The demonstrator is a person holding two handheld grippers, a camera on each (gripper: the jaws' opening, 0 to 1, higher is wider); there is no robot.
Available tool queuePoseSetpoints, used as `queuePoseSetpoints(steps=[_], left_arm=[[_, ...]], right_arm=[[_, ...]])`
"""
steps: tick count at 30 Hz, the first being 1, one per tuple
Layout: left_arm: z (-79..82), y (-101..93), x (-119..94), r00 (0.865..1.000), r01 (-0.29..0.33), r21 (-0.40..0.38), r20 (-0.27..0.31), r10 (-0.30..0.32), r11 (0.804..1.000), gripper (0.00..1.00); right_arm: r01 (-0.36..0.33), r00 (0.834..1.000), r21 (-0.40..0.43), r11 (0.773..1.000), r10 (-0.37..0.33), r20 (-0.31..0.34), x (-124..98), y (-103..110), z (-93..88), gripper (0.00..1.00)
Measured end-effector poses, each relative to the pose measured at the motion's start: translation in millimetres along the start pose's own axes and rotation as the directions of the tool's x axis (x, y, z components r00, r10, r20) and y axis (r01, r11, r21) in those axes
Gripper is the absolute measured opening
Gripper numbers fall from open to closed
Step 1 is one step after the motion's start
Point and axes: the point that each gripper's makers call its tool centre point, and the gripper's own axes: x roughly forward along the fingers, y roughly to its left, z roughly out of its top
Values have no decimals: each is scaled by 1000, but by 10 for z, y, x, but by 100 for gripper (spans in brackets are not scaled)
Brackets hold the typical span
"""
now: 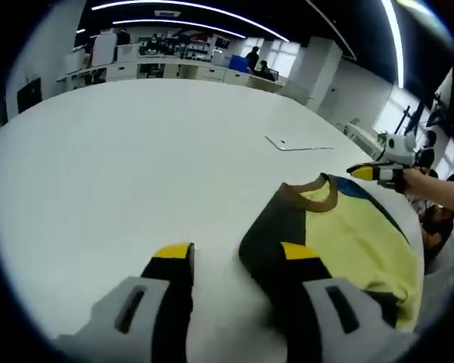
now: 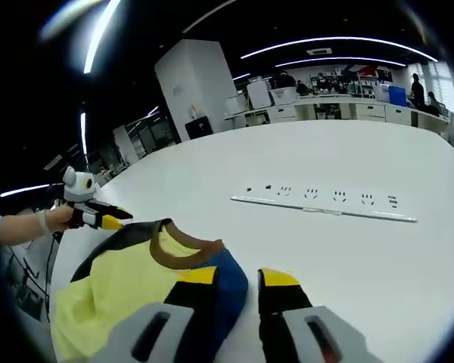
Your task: Fold the garment on the visible template until the final outline fits inside the template.
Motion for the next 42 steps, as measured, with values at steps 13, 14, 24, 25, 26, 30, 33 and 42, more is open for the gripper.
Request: queuePoseSetpoints(steps=[13,14,24,25,26,30,33,42], left_arm=[[102,-233,-258,997,61,137,28,-65,989,85],[94,-264,-279,997,73,154,20,-77,985,88],[86,-425,-549,994,101,212,13,-106,972,98],[77,-442,-579,994,101,218,11,-106,971,97],[68,-464,-610,994,104,218,12,-109,970,96],[9,-547,-725,993,111,233,18,-118,966,96],[-34,-578,-836,992,114,230,30,-124,966,94],[-171,-677,-1110,992,97,233,51,-112,968,90]], right_arm=[[7,998,-37,999,-9,-67,-332,190,-168,77],[10,998,-43,999,-13,-67,-356,202,-169,78],[0,995,-60,998,-6,-100,-542,409,-229,95],[-2,995,-61,998,-4,-100,-570,439,-234,94],[-3,995,-64,998,-3,-100,-589,457,-238,93],[-9,995,-69,998,2,-101,-686,539,-278,92],[-6,994,-69,998,-1,-107,-770,583,-314,91],[-15,995,-50,999,10,-97,-1006,721,-468,87]])
